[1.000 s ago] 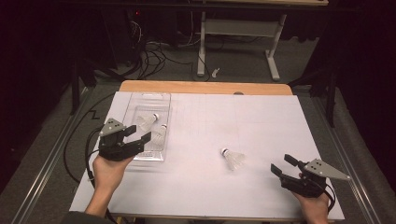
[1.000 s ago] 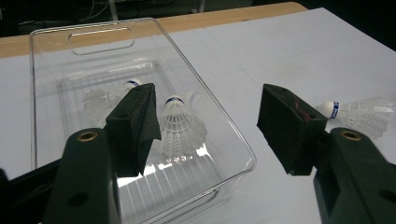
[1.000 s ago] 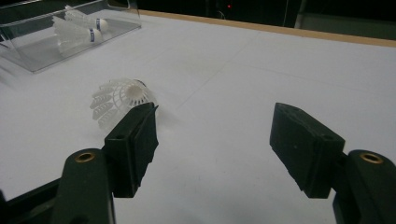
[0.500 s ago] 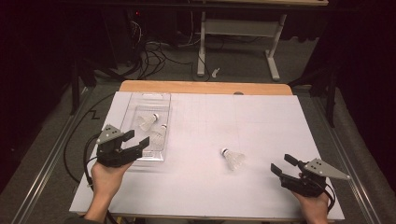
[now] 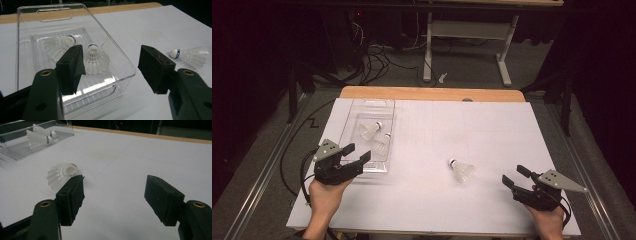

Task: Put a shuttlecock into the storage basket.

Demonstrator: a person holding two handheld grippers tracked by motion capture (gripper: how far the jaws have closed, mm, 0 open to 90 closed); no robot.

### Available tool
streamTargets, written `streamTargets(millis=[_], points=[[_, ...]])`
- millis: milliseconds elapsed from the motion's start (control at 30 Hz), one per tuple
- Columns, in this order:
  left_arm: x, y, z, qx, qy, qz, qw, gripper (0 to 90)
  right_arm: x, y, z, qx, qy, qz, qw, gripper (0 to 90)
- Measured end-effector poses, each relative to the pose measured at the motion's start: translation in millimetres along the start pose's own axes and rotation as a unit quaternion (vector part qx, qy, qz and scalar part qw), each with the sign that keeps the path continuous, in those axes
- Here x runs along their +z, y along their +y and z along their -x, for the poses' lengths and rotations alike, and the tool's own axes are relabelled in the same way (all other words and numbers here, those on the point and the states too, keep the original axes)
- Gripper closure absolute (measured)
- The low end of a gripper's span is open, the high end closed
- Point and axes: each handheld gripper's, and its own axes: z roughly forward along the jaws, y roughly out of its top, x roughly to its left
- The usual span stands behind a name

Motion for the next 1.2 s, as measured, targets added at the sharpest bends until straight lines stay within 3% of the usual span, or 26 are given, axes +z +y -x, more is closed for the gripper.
streamTargets(millis=[567, 1200], points=[[1.8, -11.2, 0.8, -0.004, -0.006, 0.002, 1.0, 37.5, 0.8, -0.1, 0.6, 0.0, -0.001, -0.002, 1.0, 32.6], [10.5, -18.6, 14.3, 0.006, -0.022, -0.005, 0.9997, 37.5, -1.0, -0.5, -0.4, -0.003, 0.001, 0.001, 1.0, 32.6]])
